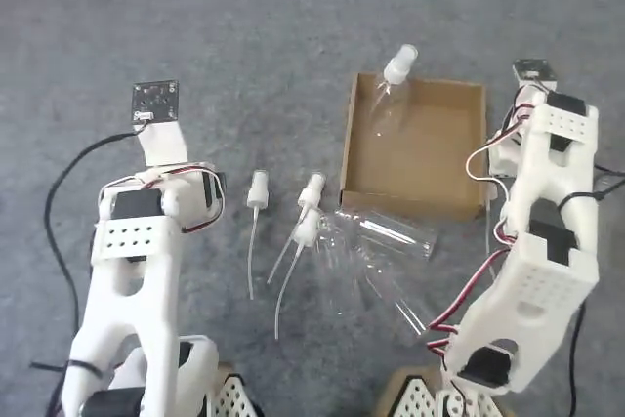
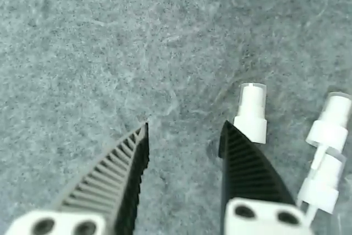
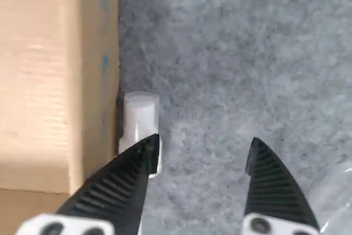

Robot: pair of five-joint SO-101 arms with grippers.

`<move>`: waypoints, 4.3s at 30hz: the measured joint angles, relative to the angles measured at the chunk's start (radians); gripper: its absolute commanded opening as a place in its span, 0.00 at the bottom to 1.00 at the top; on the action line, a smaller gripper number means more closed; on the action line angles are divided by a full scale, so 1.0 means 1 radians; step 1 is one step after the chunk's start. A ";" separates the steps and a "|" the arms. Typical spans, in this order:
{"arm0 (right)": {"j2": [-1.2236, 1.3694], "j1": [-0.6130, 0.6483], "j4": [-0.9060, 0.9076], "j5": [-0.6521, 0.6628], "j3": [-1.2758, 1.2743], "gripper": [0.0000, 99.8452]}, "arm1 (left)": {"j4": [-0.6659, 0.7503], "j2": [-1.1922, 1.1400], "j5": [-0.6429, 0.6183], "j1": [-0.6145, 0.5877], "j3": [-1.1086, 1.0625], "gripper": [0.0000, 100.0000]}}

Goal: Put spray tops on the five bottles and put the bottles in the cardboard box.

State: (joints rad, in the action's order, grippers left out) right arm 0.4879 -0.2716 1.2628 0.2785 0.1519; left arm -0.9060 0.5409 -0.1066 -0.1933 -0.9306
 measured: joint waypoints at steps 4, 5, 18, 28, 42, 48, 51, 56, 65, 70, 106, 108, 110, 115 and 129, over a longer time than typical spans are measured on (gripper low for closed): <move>-0.021 0.003 0.031 0.000 0.000 0.22 | 0.000 0.000 0.000 0.000 0.000 0.20; -0.026 0.003 0.035 0.000 0.000 0.22 | 0.000 0.000 0.000 0.000 0.000 0.20; -0.028 0.021 0.051 0.000 0.000 0.22 | 0.000 0.000 0.000 0.000 0.000 0.20; -0.014 0.069 0.051 0.000 0.000 0.22 | 0.000 0.000 0.000 0.000 0.000 0.20; 0.081 0.035 0.002 0.000 0.002 0.22 | 0.000 0.000 0.000 0.000 0.000 0.20; 0.081 0.008 -0.006 0.002 0.003 0.07 | 0.000 0.000 0.000 0.000 0.000 0.20; 0.081 -0.018 -0.008 0.002 0.011 0.00 | 0.000 0.000 0.000 0.000 0.000 0.20; 0.083 -0.074 0.040 0.002 0.084 0.01 | 0.000 0.000 0.000 0.000 0.000 0.20; -0.160 0.023 0.324 -0.044 0.249 0.02 | 0.000 0.000 0.000 0.000 0.000 0.20; -0.344 0.296 0.387 -0.150 0.249 0.02 | 0.000 0.000 0.000 0.000 0.000 0.20; 0.071 0.934 0.049 -0.781 0.252 0.13 | 0.000 0.000 0.000 -0.002 0.000 0.20; 0.071 0.933 0.049 -0.781 0.252 0.18 | 0.000 0.000 0.000 -0.002 0.000 0.20; 0.071 0.934 0.049 -0.781 0.252 0.21 | 0.000 0.000 0.000 -0.002 0.000 0.20; 0.071 0.934 0.051 -0.781 0.252 0.21 | 0.000 0.000 0.000 -0.002 0.000 0.20; -0.058 0.933 0.311 -0.690 0.396 0.21 | 0.000 0.000 0.000 -0.002 0.000 0.20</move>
State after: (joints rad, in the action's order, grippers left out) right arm 0.4296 0.6613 1.5742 -0.4120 0.5478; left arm -0.9060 0.5409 -0.1066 -0.1949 -0.9306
